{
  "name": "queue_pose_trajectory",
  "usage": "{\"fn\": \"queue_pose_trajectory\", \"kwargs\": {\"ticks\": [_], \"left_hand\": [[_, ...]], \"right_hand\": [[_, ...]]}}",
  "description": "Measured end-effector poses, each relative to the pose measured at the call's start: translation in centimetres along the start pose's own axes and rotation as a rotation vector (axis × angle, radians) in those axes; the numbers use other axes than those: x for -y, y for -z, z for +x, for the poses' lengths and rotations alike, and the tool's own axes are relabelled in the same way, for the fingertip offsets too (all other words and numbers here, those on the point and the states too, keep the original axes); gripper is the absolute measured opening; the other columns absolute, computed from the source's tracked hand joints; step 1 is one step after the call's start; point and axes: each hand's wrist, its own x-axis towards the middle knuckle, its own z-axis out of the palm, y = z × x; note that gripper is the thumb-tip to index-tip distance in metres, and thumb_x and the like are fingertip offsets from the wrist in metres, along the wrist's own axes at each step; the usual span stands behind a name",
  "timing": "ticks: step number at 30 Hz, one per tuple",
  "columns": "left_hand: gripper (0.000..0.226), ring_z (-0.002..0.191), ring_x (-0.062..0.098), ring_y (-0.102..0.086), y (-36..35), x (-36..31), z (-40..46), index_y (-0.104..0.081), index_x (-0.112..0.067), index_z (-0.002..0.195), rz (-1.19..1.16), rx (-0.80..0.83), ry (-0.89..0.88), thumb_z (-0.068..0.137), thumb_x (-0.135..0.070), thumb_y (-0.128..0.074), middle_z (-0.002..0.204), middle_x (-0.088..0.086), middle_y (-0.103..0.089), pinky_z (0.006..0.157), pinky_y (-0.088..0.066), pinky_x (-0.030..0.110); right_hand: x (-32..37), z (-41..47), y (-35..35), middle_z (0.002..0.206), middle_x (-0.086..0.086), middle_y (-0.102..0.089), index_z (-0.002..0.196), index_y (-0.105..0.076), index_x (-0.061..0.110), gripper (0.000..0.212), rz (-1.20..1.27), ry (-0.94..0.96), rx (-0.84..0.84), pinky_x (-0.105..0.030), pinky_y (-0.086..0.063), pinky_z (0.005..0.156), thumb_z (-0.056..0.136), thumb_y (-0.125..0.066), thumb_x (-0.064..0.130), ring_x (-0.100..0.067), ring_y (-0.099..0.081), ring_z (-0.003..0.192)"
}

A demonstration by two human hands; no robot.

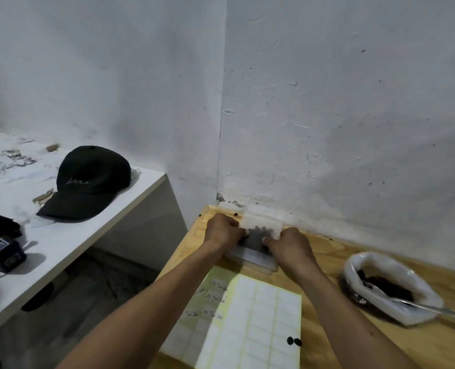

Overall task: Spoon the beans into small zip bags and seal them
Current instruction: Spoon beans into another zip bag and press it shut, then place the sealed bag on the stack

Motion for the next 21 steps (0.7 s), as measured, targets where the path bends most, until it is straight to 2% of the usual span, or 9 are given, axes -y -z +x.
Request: {"fn": "queue_pose_trajectory", "kwargs": {"ticks": [2,4,6,7,12,15,17,19,21], "left_hand": [[0.025,0.064,0.014,-0.051,-0.2,-0.2,-0.1,-0.068,-0.007,0.066,0.012,-0.016,-0.019,0.082,-0.020,-0.082,0.064,0.001,-0.058,0.059,-0.035,0.028],[0.011,0.077,0.018,-0.061,-0.1,-0.6,-0.5,-0.073,-0.015,0.088,0.058,-0.025,-0.041,0.083,-0.020,-0.081,0.080,0.005,-0.069,0.068,-0.041,0.027],[0.045,0.103,0.024,-0.068,-0.1,-1.0,-0.7,-0.069,-0.010,0.126,0.113,-0.035,-0.050,0.085,-0.022,-0.079,0.114,0.010,-0.074,0.082,-0.049,0.028],[0.053,0.109,0.026,-0.067,0.0,-1.1,-0.9,-0.063,-0.009,0.134,0.133,-0.039,-0.055,0.085,-0.023,-0.077,0.122,0.011,-0.072,0.086,-0.050,0.029],[0.053,0.113,0.026,-0.065,0.3,-1.5,-2.2,-0.059,-0.012,0.140,0.194,-0.052,-0.093,0.090,-0.025,-0.071,0.132,0.010,-0.067,0.086,-0.048,0.029],[0.052,0.117,0.027,-0.064,0.1,-2.1,-3.4,-0.059,-0.011,0.140,0.239,-0.063,-0.143,0.093,-0.031,-0.069,0.132,0.011,-0.066,0.091,-0.048,0.031],[0.051,0.122,0.027,-0.062,-0.2,-3.0,-4.2,-0.060,-0.011,0.139,0.269,-0.085,-0.197,0.094,-0.034,-0.068,0.134,0.010,-0.066,0.096,-0.049,0.033],[0.048,0.121,0.025,-0.062,-0.8,-4.1,-5.1,-0.062,-0.013,0.136,0.282,-0.107,-0.269,0.094,-0.036,-0.068,0.131,0.009,-0.067,0.096,-0.049,0.033],[0.045,0.116,0.023,-0.063,-1.7,-5.6,-6.3,-0.065,-0.013,0.132,0.269,-0.105,-0.339,0.094,-0.037,-0.067,0.126,0.008,-0.069,0.092,-0.048,0.031]], "right_hand": [[0.1,0.0,0.0,0.071,-0.008,-0.068,0.073,-0.067,0.009,0.033,0.003,-0.010,-0.001,-0.037,-0.051,0.063,0.085,-0.067,0.040,-0.030,-0.067,0.071],[0.2,-0.1,0.1,0.072,-0.007,-0.067,0.071,-0.066,0.011,0.032,0.003,-0.018,-0.003,-0.038,-0.052,0.064,0.084,-0.067,0.041,-0.031,-0.067,0.072],[0.2,-0.3,0.2,0.072,-0.007,-0.067,0.069,-0.064,0.012,0.033,0.011,-0.016,-0.003,-0.039,-0.053,0.064,0.083,-0.068,0.042,-0.031,-0.066,0.073],[0.1,-0.4,0.2,0.073,-0.006,-0.068,0.069,-0.065,0.013,0.033,0.016,-0.012,0.006,-0.040,-0.054,0.065,0.083,-0.068,0.043,-0.030,-0.067,0.073],[-1.1,-1.4,1.3,0.087,-0.003,-0.071,0.084,-0.066,0.014,0.039,0.013,0.041,0.026,-0.046,-0.060,0.075,0.082,-0.064,0.053,-0.025,-0.067,0.078],[-1.9,-2.5,2.8,0.119,-0.005,-0.067,0.120,-0.063,0.015,0.057,0.046,0.058,0.022,-0.049,-0.057,0.087,0.081,-0.063,0.055,-0.029,-0.066,0.103],[-2.1,-3.3,4.2,0.133,-0.008,-0.062,0.135,-0.057,0.013,0.065,0.093,0.070,0.015,-0.049,-0.056,0.093,0.083,-0.067,0.051,-0.029,-0.064,0.114],[-2.2,-4.4,6.3,0.139,-0.011,-0.060,0.139,-0.056,0.010,0.060,0.086,0.107,0.000,-0.041,-0.053,0.098,0.090,-0.069,0.042,-0.028,-0.062,0.119],[-2.5,-5.5,8.7,0.139,-0.008,-0.061,0.138,-0.058,0.011,0.054,0.030,0.143,-0.028,-0.031,-0.049,0.095,0.093,-0.068,0.038,-0.024,-0.063,0.118]]}}
